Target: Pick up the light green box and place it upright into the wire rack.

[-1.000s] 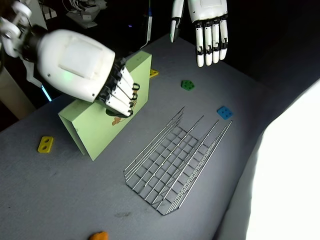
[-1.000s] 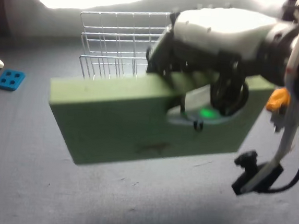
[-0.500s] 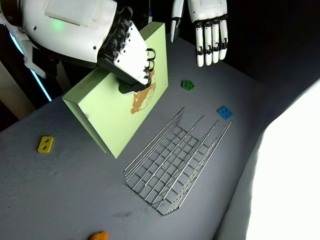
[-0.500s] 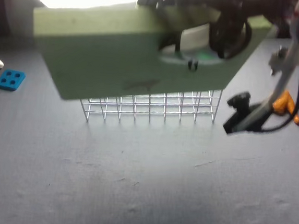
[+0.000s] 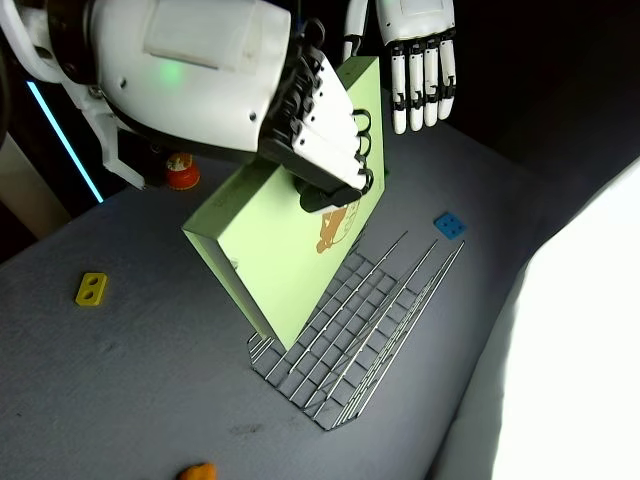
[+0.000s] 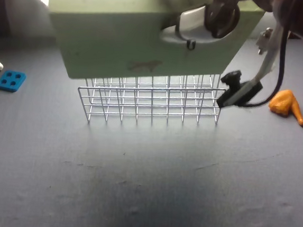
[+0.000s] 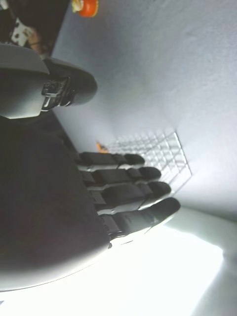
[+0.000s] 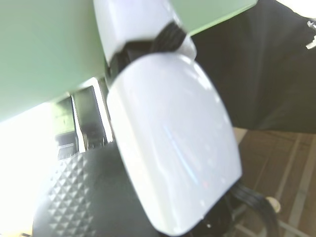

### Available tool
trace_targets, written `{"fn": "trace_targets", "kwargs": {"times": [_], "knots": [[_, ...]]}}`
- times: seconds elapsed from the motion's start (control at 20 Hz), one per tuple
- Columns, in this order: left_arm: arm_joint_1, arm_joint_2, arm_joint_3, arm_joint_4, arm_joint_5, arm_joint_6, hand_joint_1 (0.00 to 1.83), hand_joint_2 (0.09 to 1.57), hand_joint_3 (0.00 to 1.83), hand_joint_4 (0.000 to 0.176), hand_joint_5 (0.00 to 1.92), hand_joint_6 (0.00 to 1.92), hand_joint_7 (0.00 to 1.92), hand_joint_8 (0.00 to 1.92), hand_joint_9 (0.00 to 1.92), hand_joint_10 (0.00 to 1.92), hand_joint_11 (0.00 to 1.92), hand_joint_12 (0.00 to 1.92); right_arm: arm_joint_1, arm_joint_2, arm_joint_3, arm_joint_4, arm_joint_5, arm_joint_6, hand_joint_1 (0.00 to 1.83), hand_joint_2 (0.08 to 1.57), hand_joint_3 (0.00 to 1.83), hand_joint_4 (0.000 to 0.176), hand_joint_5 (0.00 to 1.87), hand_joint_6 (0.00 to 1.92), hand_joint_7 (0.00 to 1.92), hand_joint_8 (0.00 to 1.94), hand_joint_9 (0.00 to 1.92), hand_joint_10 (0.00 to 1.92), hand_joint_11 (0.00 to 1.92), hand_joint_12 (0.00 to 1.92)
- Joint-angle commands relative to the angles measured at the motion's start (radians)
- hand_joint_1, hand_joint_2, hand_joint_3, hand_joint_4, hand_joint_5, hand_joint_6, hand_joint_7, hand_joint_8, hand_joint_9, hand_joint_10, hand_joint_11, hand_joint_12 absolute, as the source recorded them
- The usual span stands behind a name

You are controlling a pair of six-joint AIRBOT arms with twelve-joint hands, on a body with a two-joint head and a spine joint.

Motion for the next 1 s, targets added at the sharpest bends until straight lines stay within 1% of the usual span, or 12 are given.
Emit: {"fn": "trace_targets", "kwargs": {"times": [0.0,0.05,0.15,0.2,0.35,0.4,0.45,0.55,0.6,0.65,0.75,0.95], "knots": [[-0.008,-0.003,-0.001,0.01,0.084,0.004,0.19,1.24,0.0,0.012,0.23,0.01,0.28,0.0,0.25,0.01,0.0,0.58,0.001,-0.002,0.003,-0.077,0.034,0.023,1.26,1.11,0.0,0.0,1.08,0.69,0.94,1.26,0.78,1.42,0.53,1.78],[-0.008,-0.003,-0.001,0.01,0.084,0.004,0.19,1.24,0.0,0.012,0.23,0.01,0.28,0.0,0.25,0.01,0.0,0.58,-0.003,-0.006,0.01,-0.089,0.037,0.031,1.26,1.11,0.0,0.0,1.08,0.69,0.94,1.26,0.78,1.42,0.53,1.78],[-0.008,-0.003,-0.001,0.01,0.084,0.004,0.16,1.24,0.0,0.027,0.2,0.0,0.27,0.0,0.24,0.0,0.0,0.59,-0.01,-0.017,0.023,-0.089,0.037,0.041,1.26,1.12,0.0,0.0,1.07,0.71,0.88,1.35,0.71,1.48,0.51,1.78],[-0.008,-0.003,-0.001,0.01,0.084,0.004,0.17,1.25,0.0,0.018,0.21,0.0,0.27,0.0,0.24,0.0,0.0,0.6,-0.013,-0.022,0.028,-0.088,0.037,0.042,1.26,1.13,0.0,0.0,1.07,0.7,0.86,1.4,0.7,1.53,0.52,1.8],[-0.008,-0.003,-0.001,0.01,0.084,0.004,0.17,1.25,0.0,0.012,0.21,0.0,0.27,0.0,0.24,0.0,0.0,0.6,-0.017,-0.034,0.034,-0.088,0.044,0.045,1.26,1.13,0.0,0.0,1.08,0.69,0.84,1.41,0.7,1.54,0.5,1.8],[-0.008,-0.003,-0.001,0.01,0.084,0.004,0.2,1.25,0.0,0.001,0.22,0.01,0.28,0.0,0.25,0.01,0.0,0.59,-0.017,-0.035,0.034,-0.088,0.044,0.049,1.25,1.13,0.0,0.0,1.05,0.75,0.9,1.32,0.73,1.46,0.49,1.76],[-0.008,-0.003,-0.001,0.01,0.084,0.004,0.18,1.25,0.0,0.004,0.22,0.0,0.27,0.0,0.25,0.0,0.0,0.62,-0.017,-0.036,0.034,-0.088,0.044,0.049,1.25,1.14,0.0,0.0,1.05,0.69,0.86,1.41,0.71,1.52,0.48,1.81],[-0.008,-0.003,-0.001,0.01,0.084,0.004,0.1,1.26,0.0,0.001,0.22,0.0,0.28,0.01,0.25,0.0,0.0,0.57,-0.018,-0.037,0.033,-0.088,0.044,0.049,1.26,1.13,0.0,0.0,1.06,0.68,0.87,1.39,0.69,1.53,0.46,1.86],[-0.008,-0.003,-0.001,0.01,0.084,0.004,0.07,1.26,0.0,0.0,0.24,0.01,0.3,0.01,0.27,0.01,0.0,0.59,-0.018,-0.037,0.033,-0.088,0.044,0.05,1.25,1.15,0.0,0.0,1.03,0.73,0.83,1.47,0.64,1.59,0.44,1.89],[-0.008,-0.003,-0.001,0.01,0.084,0.004,0.04,1.27,0.0,0.0,0.24,0.0,0.31,0.0,0.27,0.01,0.0,0.56,-0.018,-0.037,0.032,-0.088,0.044,0.05,1.24,1.15,0.0,0.0,1.01,0.81,0.85,1.39,0.65,1.51,0.42,1.88],[-0.008,-0.003,-0.001,0.01,0.084,0.004,0.05,1.27,0.0,0.0,0.25,0.01,0.34,0.01,0.29,0.01,0.0,0.6,-0.022,-0.037,0.025,-0.087,0.044,0.049,1.24,1.13,0.0,0.0,1.02,0.79,0.92,1.28,0.71,1.41,0.45,1.81],[-0.008,-0.003,-0.001,0.01,0.084,0.004,0.05,1.27,0.0,0.0,0.25,0.0,0.34,0.01,0.29,0.01,0.0,0.6,-0.029,-0.037,0.025,-0.087,0.043,0.048,1.24,1.13,0.0,0.0,1.02,0.79,0.92,1.28,0.71,1.41,0.45,1.81]]}}
